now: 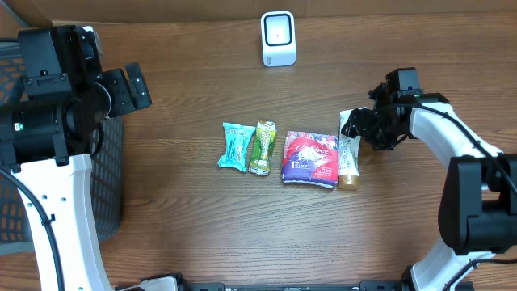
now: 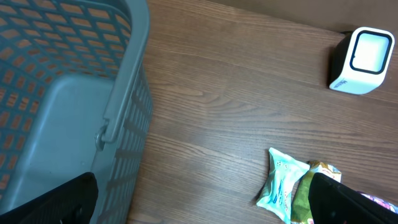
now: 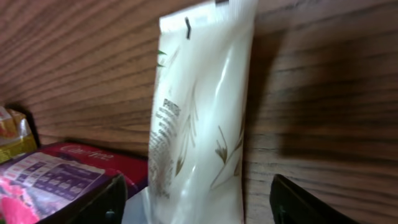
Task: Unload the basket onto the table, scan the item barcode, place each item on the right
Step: 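Grasp the cream tube with the right gripper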
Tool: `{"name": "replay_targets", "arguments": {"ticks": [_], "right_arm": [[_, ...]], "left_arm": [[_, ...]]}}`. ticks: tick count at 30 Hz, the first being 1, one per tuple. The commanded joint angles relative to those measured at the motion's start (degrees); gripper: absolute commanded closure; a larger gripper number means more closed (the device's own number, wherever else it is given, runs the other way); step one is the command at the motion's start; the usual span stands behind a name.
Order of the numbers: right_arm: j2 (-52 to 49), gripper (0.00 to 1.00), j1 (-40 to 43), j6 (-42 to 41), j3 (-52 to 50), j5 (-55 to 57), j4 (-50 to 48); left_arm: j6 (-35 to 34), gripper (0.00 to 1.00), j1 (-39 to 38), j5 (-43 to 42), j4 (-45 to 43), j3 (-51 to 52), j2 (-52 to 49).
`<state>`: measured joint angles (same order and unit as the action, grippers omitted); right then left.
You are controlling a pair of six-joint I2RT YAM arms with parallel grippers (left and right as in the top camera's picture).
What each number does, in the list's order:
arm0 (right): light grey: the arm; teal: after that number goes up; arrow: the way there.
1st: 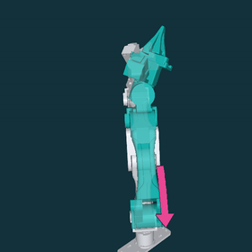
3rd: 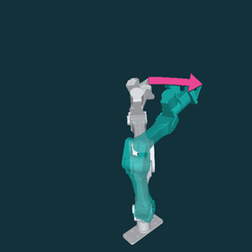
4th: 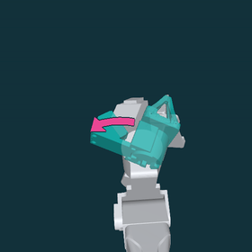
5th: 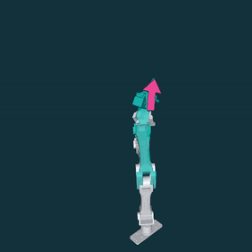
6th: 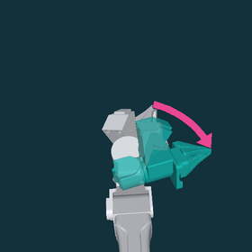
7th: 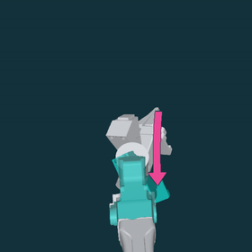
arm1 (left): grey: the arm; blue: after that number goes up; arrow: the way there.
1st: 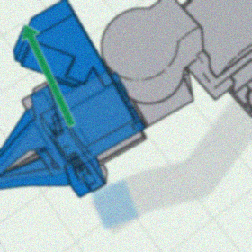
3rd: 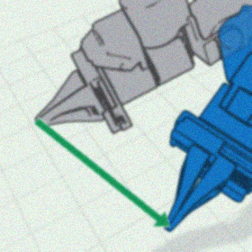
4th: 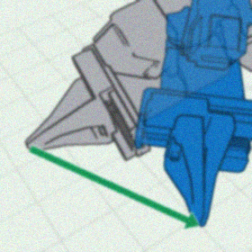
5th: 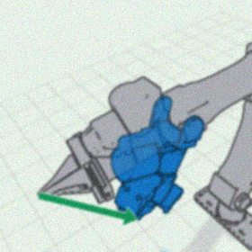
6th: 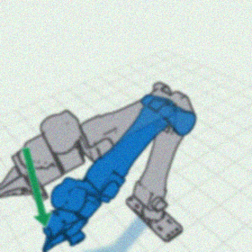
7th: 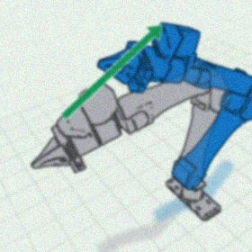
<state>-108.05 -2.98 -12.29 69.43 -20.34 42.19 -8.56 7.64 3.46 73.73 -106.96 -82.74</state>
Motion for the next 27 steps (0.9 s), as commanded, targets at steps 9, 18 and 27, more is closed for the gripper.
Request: {"name": "replay_targets", "arguments": {"ticks": [9, 18, 27], "right_arm": [[-2.3, 0.54, 0.4, 0.6, 1.0, -6.8, 3.2], [-2.2, 0.92, 2.4, 0.6, 1.2, -6.3, 3.5], [-1.8, 0.96, 10.6, 0.0, 4.8, -6.2, 7.6]], "left_arm": [[1.1, 0.01, 0.2, -0.3, -0.2, -0.1, 0.0], [1.1, 0.01, 0.2, -0.3, -0.2, -0.1, 0.0], [1.1, 0.00, 0.2, -0.3, -0.2, -0.1, 0.0]]}}
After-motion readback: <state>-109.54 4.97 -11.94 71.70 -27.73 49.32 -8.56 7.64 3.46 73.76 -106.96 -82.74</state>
